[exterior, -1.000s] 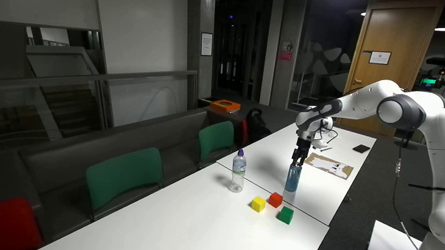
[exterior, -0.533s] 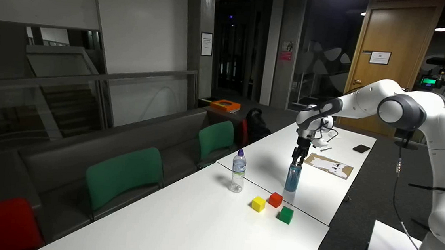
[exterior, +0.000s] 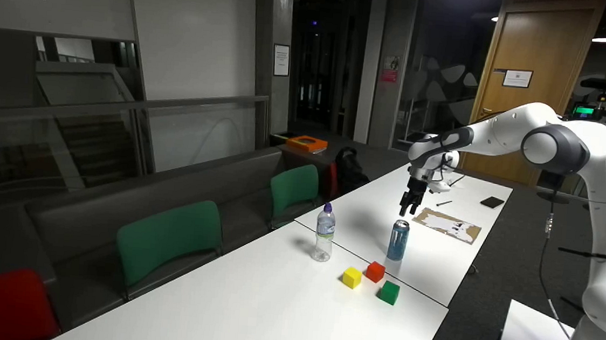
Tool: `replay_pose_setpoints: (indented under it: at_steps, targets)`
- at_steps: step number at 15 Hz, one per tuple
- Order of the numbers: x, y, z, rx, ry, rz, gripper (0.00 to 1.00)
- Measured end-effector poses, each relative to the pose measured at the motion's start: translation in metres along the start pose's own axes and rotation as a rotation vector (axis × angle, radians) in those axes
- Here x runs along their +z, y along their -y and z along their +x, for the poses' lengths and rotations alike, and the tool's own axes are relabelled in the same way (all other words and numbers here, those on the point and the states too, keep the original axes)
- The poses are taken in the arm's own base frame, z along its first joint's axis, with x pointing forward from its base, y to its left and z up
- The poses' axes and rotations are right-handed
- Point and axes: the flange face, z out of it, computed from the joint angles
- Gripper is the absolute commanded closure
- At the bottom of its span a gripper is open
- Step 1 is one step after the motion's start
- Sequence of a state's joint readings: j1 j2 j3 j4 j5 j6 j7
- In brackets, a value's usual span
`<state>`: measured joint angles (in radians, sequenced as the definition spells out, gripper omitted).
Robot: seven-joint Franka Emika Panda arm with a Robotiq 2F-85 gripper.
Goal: Move the blue can to the right
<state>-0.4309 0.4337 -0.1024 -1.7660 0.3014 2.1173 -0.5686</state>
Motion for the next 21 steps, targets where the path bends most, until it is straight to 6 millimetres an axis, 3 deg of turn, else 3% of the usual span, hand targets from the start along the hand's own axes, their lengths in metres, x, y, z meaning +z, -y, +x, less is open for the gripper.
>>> replay_pose_setpoints:
  at_steps: [8, 14, 17, 21]
  targets:
    - [-0.038, 0.000, -0.009, -0.024, -0.076, 0.051, 0.00]
    - [-0.078, -0.005, -0.048, -0.077, -0.162, 0.085, 0.00]
    - [-0.082, -0.004, -0.065, -0.081, -0.168, 0.090, 0.00]
    - [-0.080, -0.001, -0.067, -0.082, -0.167, 0.091, 0.00]
